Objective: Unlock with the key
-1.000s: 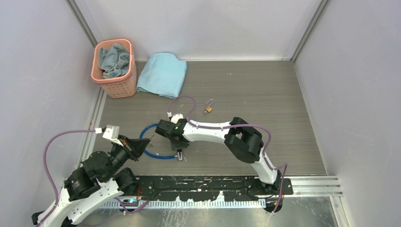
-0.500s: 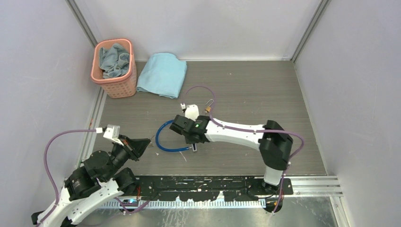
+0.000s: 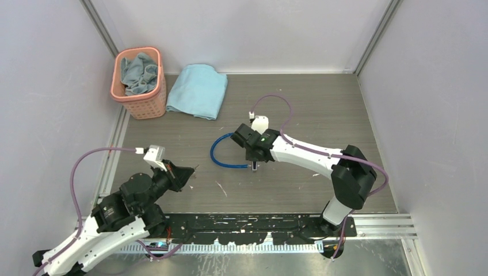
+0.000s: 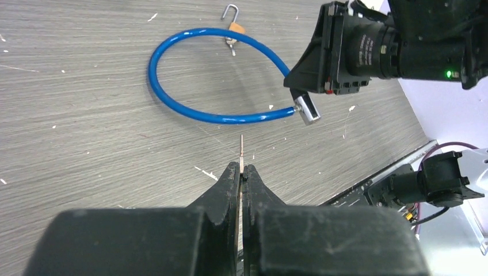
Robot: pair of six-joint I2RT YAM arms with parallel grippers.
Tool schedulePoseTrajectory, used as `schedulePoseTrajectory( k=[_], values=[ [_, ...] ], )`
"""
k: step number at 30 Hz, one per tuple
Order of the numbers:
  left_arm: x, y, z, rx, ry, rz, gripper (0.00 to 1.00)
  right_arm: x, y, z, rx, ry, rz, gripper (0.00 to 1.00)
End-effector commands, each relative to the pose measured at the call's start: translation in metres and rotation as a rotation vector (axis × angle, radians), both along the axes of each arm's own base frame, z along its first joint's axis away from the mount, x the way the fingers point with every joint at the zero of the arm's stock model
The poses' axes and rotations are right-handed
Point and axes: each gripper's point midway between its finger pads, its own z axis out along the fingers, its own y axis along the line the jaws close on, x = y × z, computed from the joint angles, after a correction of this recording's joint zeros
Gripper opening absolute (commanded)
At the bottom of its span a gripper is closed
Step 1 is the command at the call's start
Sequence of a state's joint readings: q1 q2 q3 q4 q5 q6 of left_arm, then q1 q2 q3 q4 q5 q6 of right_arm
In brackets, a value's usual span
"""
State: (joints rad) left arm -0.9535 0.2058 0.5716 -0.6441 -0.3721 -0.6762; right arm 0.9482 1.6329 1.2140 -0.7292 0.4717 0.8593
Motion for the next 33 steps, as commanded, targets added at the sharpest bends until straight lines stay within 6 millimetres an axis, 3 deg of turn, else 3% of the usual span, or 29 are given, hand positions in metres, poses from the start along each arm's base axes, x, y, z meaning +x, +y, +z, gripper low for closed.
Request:
schedulePoseTrajectory(
  k=[1,9,20,28,33],
  values=[
    [0.007,-0.022,0.013,-0.08,-0.014,-0.03,0.0,0.027,0.001,0.023,0.111,-0.07,-0.081,0.01],
    [0.013,-0.056,0.001,-0.112,0.041,-0.088,0.0,0.045,-0.017,0.009,0.121,-0.043,-0.212,0.01],
    [0.012,-0.113,-0.033,-0.215,0.182,-0.215,0.0,0.013,-0.005,-0.022,0.19,0.184,-0.406,0.01],
    [0.019,-0.122,-0.037,-0.296,0.215,-0.178,0.0,0.008,0.025,-0.019,0.333,0.286,-0.53,0.01],
    [0.02,-0.108,-0.049,-0.316,0.241,-0.108,0.0,0.001,0.043,-0.024,0.358,0.345,-0.56,0.01]
  ],
)
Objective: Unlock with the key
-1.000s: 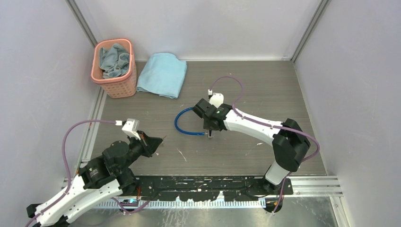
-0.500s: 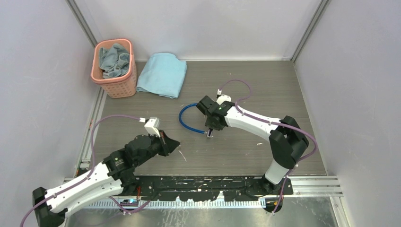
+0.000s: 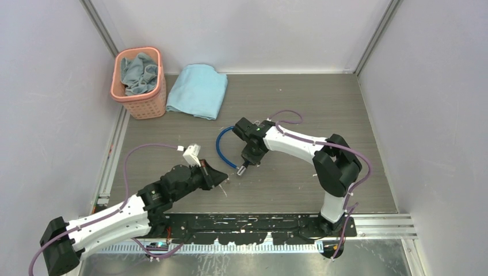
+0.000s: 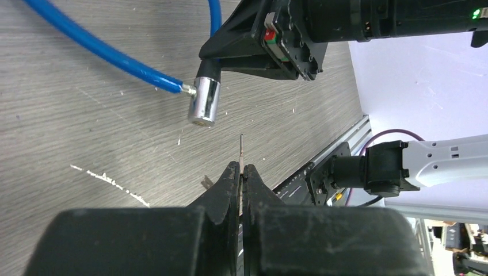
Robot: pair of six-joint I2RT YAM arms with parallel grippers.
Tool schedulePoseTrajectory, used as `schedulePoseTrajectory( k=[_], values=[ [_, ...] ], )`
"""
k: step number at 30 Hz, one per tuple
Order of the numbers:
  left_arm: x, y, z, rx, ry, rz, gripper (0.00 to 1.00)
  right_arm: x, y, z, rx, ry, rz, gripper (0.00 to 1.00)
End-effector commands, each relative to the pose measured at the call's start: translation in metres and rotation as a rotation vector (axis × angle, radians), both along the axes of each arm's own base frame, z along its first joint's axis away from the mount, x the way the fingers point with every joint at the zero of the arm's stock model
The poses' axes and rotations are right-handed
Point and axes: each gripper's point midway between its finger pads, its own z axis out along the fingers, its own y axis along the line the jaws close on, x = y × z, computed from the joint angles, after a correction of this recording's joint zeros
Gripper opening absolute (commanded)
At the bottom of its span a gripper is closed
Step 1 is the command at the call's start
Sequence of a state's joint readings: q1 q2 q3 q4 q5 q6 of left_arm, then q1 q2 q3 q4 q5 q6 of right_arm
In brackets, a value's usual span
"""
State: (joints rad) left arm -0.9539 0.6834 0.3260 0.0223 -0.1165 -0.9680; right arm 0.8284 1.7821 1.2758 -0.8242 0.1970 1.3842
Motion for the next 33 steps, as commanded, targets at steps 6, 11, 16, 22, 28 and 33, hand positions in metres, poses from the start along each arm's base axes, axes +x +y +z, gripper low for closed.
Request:
schedulePoseTrajectory(
  k=[6,11,16,22,28,33],
  values=[
    [-0.001,0.036,0.007,-0.061,-0.008,0.139,0.0,-0.011,0.037,-0.01,0.041,0.063,-0.021,0.01],
    [-0.007,0.057,0.001,-0.063,-0.01,0.18,0.0,-0.017,0.051,-0.014,0.031,0.011,0.106,0.18],
    [-0.01,0.066,0.001,-0.059,-0.022,0.194,0.0,-0.016,0.048,-0.015,-0.007,-0.043,0.243,0.44],
    [-0.011,0.069,0.002,-0.031,-0.03,0.189,0.0,-0.021,0.047,-0.013,-0.061,-0.097,0.615,0.7],
    [-0.012,0.075,0.003,0.008,-0.044,0.191,0.0,-0.019,0.036,0.033,-0.049,-0.38,0.853,0.71],
    [-0.012,0.08,0.003,0.039,-0.056,0.196,0.0,-0.042,0.044,0.054,0.007,-0.591,1.111,0.72]
  ],
)
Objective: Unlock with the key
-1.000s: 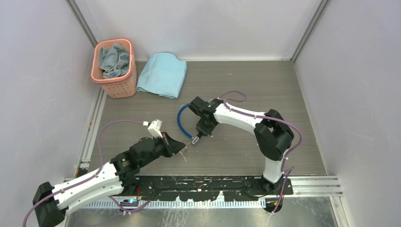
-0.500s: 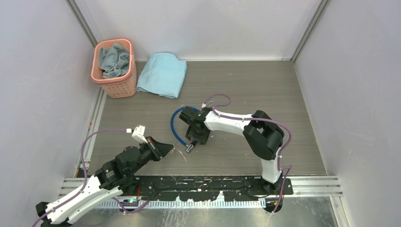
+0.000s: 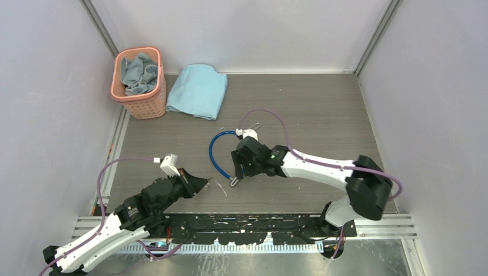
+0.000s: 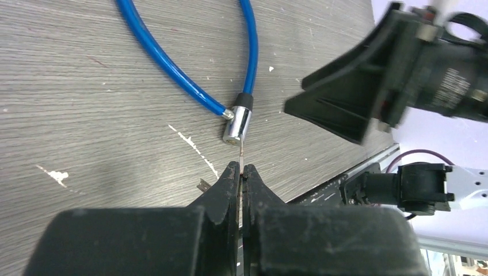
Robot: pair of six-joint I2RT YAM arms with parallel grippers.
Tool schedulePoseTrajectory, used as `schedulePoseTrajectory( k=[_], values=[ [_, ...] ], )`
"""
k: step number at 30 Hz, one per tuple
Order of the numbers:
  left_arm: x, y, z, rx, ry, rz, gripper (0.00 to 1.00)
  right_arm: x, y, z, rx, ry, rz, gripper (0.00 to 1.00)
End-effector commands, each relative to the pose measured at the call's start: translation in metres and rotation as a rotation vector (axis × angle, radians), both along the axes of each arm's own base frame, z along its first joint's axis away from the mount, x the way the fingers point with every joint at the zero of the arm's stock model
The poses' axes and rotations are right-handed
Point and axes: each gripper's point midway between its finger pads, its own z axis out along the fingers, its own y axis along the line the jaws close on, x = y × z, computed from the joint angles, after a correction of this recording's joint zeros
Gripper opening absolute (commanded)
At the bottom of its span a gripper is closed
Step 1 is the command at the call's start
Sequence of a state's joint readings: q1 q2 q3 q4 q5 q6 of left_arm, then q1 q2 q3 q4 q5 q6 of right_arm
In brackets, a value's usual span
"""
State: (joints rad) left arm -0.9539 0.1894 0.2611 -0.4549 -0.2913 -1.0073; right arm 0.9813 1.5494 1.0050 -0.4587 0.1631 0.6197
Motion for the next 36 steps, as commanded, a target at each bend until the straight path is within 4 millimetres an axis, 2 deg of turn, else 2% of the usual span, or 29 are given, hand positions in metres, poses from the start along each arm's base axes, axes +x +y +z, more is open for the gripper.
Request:
schedulePoseTrajectory(
  k=[1,3,6,9,11,16,20,27,31,36],
  values=[
    [0.004,0.006,0.023,0.004,-0.061,0.016,0.0,-0.002,0.023,0.04,0.086,-0.25,0.312,0.71],
    [0.003,0.008,0.023,0.022,-0.061,0.015,0.0,-0.01,0.019,0.039,0.061,-0.281,0.412,0.7],
    [0.003,0.01,0.021,0.037,-0.06,0.013,0.0,-0.038,0.018,0.035,-0.004,-0.337,0.739,0.65],
    [0.002,0.01,0.021,0.043,-0.061,0.004,0.0,-0.038,0.015,0.038,-0.091,-0.468,0.957,0.64],
    [0.001,0.01,0.021,0.05,-0.062,-0.002,0.0,-0.028,0.017,0.038,-0.094,-0.529,1.011,0.63],
    [0.0,0.011,0.024,0.063,-0.061,-0.008,0.0,-0.007,0.018,0.024,-0.094,-0.432,1.102,0.61],
    [-0.001,0.012,0.022,0.049,-0.066,-0.006,0.0,-0.008,0.021,0.004,-0.118,-0.352,1.186,0.61],
    [-0.003,0.015,0.021,0.042,-0.066,-0.001,0.0,-0.009,0.037,-0.009,-0.046,-0.302,1.236,0.62],
    [-0.003,0.017,0.02,0.055,-0.066,0.003,0.0,-0.015,0.046,-0.026,-0.023,-0.267,1.272,0.62],
    [-0.002,0.018,0.018,0.053,-0.064,0.006,0.0,-0.012,0.052,-0.041,-0.022,-0.287,1.263,0.58]
  ],
)
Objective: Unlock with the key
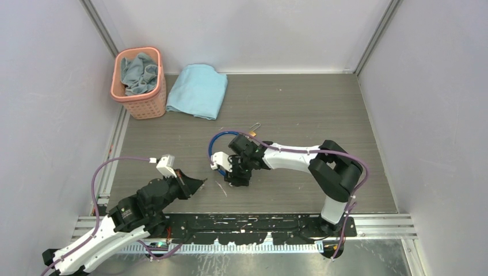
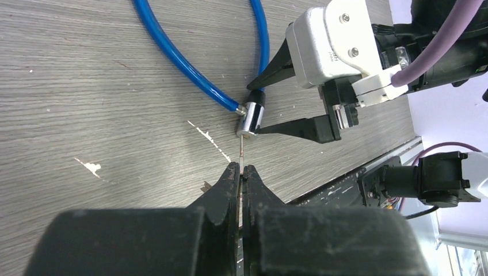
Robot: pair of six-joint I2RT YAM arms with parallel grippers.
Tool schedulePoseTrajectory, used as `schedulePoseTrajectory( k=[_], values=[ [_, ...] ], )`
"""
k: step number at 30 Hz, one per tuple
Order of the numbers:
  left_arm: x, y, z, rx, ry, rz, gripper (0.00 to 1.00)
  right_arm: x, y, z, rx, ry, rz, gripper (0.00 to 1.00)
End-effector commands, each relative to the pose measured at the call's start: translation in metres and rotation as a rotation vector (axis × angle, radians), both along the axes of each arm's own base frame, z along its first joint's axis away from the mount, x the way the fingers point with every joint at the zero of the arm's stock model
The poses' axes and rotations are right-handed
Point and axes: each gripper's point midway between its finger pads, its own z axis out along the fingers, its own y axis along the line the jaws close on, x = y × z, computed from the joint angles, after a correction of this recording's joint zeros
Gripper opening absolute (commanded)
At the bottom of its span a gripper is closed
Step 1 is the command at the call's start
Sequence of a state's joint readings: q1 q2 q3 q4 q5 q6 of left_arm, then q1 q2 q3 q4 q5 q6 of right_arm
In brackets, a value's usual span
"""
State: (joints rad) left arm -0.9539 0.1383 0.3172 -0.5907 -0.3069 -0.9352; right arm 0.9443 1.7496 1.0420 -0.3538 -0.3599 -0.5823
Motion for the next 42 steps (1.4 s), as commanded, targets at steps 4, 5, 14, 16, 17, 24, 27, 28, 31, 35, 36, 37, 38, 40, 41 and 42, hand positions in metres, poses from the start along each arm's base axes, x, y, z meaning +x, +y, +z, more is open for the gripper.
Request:
schedulePoseTrajectory(
  k=[4,5,14,16,17,24,27,28,31,35,36,37,38,40,41,42],
  values=[
    [0.003,0.002,0.014,-0.028,-0.037,0.018,0.0,0.001,0.016,-0.008,0.027,-0.019,0.012,0.44],
    [0.003,0.003,0.014,-0.028,-0.038,0.021,0.0,-0.003,0.016,-0.011,0.018,-0.019,0.01,0.38],
    [0.003,0.005,0.012,-0.011,-0.036,0.023,0.0,-0.059,0.018,-0.012,0.062,-0.005,0.01,0.21],
    [0.003,0.004,0.011,-0.005,-0.035,0.016,0.0,-0.067,0.012,-0.007,0.072,-0.013,-0.006,0.19],
    [0.002,0.004,0.011,-0.003,-0.034,0.012,0.0,-0.07,0.01,-0.002,0.088,-0.023,-0.015,0.19],
    [0.0,0.006,0.009,0.014,-0.035,0.0,0.0,-0.083,-0.002,0.022,0.199,-0.071,-0.092,0.53],
    [0.0,0.006,0.01,0.012,-0.04,-0.004,0.0,-0.087,0.001,0.021,0.224,-0.073,-0.079,0.66],
    [0.0,0.005,0.01,0.01,-0.04,-0.006,0.0,-0.089,0.004,0.019,0.224,-0.071,-0.072,0.68],
    [-0.001,0.003,0.01,0.003,-0.037,-0.012,0.0,-0.09,0.014,0.014,0.236,-0.069,-0.063,0.68],
    [-0.002,0.001,0.011,-0.013,-0.034,-0.021,0.0,-0.086,0.022,0.005,0.261,-0.083,-0.07,0.66],
    [-0.003,0.001,0.011,-0.015,-0.032,-0.023,0.0,-0.085,0.022,0.002,0.262,-0.084,-0.07,0.65],
    [-0.003,0.0,0.011,-0.017,-0.031,-0.025,0.0,-0.086,0.022,-0.001,0.26,-0.083,-0.065,0.65],
    [-0.003,0.0,0.01,-0.017,-0.03,-0.026,0.0,-0.087,0.021,-0.005,0.251,-0.078,-0.061,0.64],
    [-0.004,-0.001,0.01,-0.02,-0.027,-0.031,0.0,-0.09,0.02,-0.01,0.24,-0.064,-0.056,0.56],
    [-0.004,-0.002,0.009,-0.02,-0.025,-0.032,0.0,-0.091,0.019,-0.012,0.236,-0.055,-0.058,0.5],
    [-0.004,-0.002,0.01,-0.023,-0.025,-0.034,0.0,-0.092,0.018,-0.013,0.23,-0.047,-0.062,0.43]
  ],
)
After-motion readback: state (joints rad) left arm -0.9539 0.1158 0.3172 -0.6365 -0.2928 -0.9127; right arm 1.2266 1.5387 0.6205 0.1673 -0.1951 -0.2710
